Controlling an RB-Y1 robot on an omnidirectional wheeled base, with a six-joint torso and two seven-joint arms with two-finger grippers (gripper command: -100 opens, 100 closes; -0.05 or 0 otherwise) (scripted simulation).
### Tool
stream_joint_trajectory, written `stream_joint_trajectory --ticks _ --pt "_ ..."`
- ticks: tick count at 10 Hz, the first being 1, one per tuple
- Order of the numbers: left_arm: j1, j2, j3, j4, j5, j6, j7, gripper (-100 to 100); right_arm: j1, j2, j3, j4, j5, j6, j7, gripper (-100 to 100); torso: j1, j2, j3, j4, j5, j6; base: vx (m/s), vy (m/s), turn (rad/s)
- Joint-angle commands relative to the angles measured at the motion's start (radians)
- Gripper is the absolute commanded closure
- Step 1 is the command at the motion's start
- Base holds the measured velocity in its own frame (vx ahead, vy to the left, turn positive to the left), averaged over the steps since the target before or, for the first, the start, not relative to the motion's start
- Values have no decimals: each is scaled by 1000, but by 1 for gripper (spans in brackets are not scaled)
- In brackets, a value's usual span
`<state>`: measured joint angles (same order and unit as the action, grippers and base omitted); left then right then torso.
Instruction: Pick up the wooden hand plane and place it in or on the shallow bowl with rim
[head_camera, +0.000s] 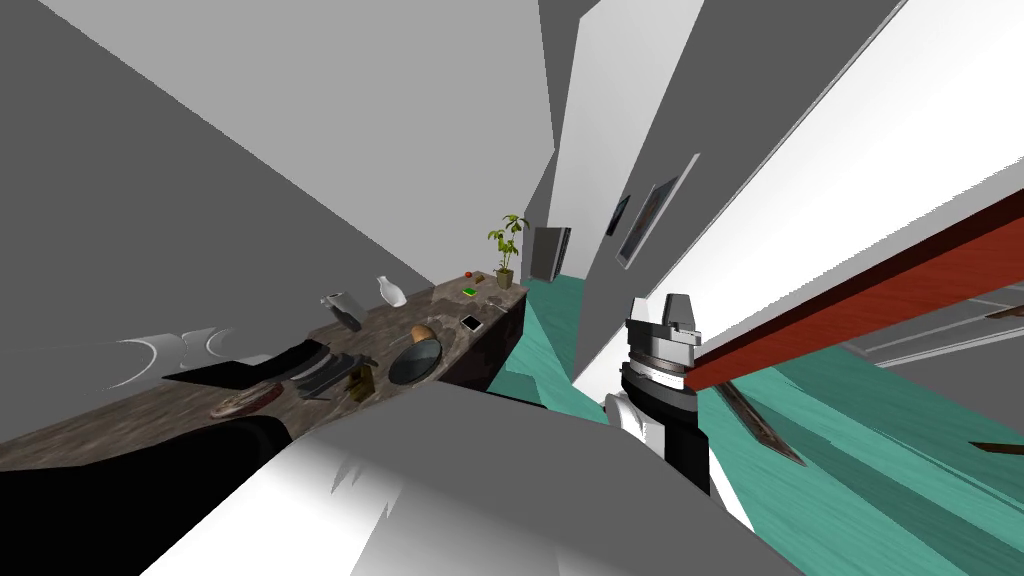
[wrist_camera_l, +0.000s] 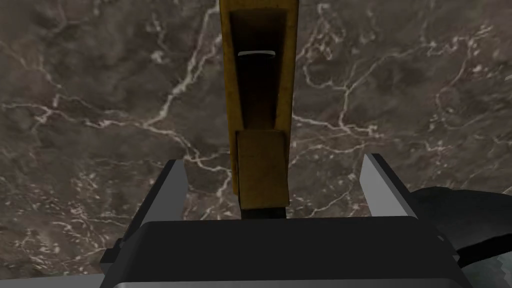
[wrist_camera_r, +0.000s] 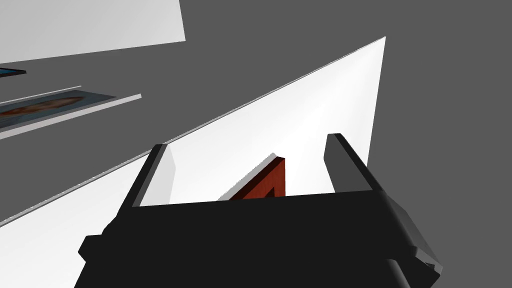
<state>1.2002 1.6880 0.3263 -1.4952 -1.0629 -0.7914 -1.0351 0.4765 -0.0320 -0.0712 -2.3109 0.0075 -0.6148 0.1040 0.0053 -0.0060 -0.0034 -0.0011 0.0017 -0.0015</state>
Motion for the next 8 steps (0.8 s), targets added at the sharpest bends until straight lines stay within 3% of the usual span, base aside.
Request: stream_joint_trajectory --ticks 1,2,3,4,7,8 --pt "-6 17 -16 31 -8 -8 -25 -100 0 0 0 0 0 0 0 0 0 0 0 0 0 0 20 71 -71" --pt "-3 10 -9 18 -6 -4 -14 -100 0 0 0 0 0 0 0 0 -1 2 1 0 0 0 6 31 -16" --pt "-3 12 -10 21 -6 -5 -17 0 0 0 0 0 0 0 0 0 -3 3 2 1 -1 -1 2 7 1" --pt "-3 -16 -39 11 -15 25 -24 -100 0 0 0 0 0 0 0 0 -5 3 2 1 -1 -1 21 9 -89" --pt "-3 -58 -83 -2 -30 71 -34 -100 0 0 0 0 0 0 0 0 -5 2 1 1 -1 0 32 13 -88" --pt "12 -54 -60 -9 -33 65 -25 -100 0 0 0 0 0 0 0 0 -5 2 1 1 -1 -1 11 6 -5"
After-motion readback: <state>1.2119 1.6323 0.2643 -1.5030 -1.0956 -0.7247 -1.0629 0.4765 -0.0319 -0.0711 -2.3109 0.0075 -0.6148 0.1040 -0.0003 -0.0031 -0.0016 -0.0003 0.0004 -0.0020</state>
